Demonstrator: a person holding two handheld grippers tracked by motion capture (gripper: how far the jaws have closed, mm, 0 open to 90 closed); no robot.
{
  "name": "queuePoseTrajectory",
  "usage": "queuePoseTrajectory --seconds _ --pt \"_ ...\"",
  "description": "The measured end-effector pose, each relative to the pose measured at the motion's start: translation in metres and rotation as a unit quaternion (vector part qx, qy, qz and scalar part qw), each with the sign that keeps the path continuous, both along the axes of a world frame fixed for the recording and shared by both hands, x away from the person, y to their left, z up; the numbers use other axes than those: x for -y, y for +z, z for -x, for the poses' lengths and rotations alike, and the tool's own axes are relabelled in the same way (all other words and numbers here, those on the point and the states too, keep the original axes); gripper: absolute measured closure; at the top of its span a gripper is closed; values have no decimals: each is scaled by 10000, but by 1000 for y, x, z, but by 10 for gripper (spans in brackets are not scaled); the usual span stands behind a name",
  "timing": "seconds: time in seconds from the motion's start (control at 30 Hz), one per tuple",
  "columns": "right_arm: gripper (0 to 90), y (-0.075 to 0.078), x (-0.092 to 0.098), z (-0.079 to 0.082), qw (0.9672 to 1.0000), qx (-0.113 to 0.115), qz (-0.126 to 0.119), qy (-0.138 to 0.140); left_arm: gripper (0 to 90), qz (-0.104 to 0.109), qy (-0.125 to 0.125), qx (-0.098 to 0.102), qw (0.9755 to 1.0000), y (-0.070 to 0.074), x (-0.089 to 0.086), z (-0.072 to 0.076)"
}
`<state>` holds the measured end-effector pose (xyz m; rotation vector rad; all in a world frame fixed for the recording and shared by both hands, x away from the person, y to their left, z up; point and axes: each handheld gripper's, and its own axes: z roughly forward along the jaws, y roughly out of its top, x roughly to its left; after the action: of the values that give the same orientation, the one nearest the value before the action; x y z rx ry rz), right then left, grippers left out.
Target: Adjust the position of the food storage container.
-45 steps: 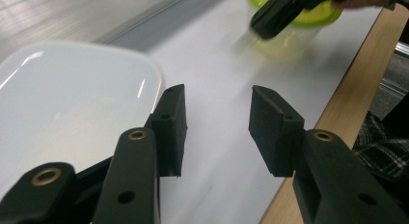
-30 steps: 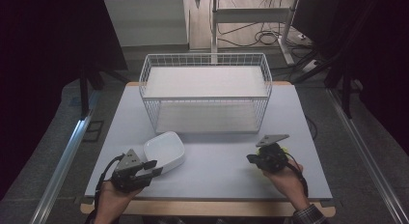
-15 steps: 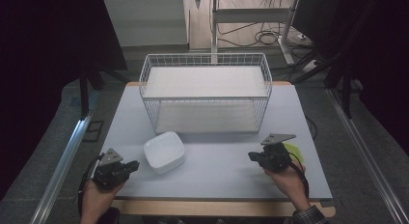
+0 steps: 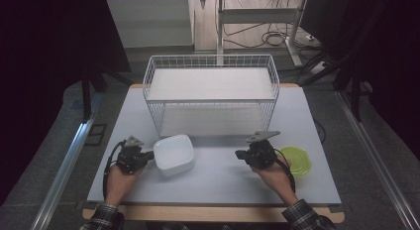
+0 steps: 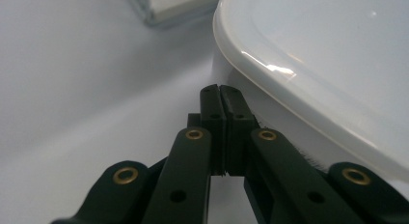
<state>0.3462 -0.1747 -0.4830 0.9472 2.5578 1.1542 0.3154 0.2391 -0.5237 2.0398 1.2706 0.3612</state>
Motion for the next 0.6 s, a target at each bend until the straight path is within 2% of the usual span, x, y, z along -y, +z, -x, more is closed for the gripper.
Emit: queuePoseTrajectory --seconds 0.17,0.3,0.37,0.43,0.6 --pt "889 -4 -11 -7 9999 -58 -34 -106 892 55 -275 -4 9996 1 23 -13" --pt "887 -7 -16 -6 9998 -80 -59 -149 889 153 -507 -16 9986 2 43 -17" --pt "881 -9 -18 -5 9998 -91 -33 -155 887 238 -657 -47 9975 1 53 -19" --pt "872 -11 -20 -4 9998 -113 -24 -159 886 200 -801 -62 9966 1 62 -19" --pt "862 -15 -24 -2 9997 18 133 -207 881 237 -1088 -84 9937 1 84 -17"
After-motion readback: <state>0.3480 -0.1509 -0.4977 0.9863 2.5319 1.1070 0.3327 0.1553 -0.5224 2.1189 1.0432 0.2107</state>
